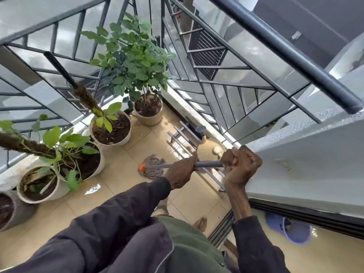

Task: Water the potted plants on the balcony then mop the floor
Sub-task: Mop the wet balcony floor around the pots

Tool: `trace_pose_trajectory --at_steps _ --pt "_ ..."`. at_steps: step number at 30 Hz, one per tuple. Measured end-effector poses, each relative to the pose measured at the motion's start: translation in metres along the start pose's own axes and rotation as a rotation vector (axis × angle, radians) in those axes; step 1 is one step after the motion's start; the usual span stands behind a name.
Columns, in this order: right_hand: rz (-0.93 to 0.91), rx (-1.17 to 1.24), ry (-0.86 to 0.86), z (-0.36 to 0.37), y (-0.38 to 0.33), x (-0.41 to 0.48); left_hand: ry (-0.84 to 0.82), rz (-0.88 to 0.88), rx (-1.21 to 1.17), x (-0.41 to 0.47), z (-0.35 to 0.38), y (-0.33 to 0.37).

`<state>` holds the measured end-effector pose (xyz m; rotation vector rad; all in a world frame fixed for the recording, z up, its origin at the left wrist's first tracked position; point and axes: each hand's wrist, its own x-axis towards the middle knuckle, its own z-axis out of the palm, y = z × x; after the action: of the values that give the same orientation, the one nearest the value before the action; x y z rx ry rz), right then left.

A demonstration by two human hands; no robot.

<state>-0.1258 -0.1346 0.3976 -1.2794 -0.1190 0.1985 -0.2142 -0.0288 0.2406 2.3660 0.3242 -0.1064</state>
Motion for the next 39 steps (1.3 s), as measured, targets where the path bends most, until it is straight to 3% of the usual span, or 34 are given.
trace_pose_trajectory --at_steps 9,12,15,19,27,34,39 --pt "-0.247 0.103 -0.148 0.023 -0.06 0.032 0.155 0.153 0.021 0.044 -0.044 0.041" --pt "-0.291 -0.038 -0.151 0.032 -0.051 0.047 0.168 0.112 0.007 0.064 -0.053 0.04" --pt "-0.262 -0.241 -0.043 0.037 -0.018 0.053 0.065 0.016 0.017 0.075 -0.058 0.024" --pt "-0.228 -0.29 0.047 0.032 0.023 0.039 -0.037 -0.032 0.02 0.07 -0.056 0.001" --pt "-0.169 -0.267 0.009 0.059 0.031 0.054 0.049 -0.092 0.006 0.059 -0.06 -0.02" --pt "-0.045 -0.229 -0.151 0.075 0.032 0.055 0.085 -0.18 0.105 0.033 -0.058 -0.039" --pt "-0.088 -0.163 -0.267 0.084 0.015 0.071 0.156 -0.138 0.123 0.043 -0.069 -0.037"
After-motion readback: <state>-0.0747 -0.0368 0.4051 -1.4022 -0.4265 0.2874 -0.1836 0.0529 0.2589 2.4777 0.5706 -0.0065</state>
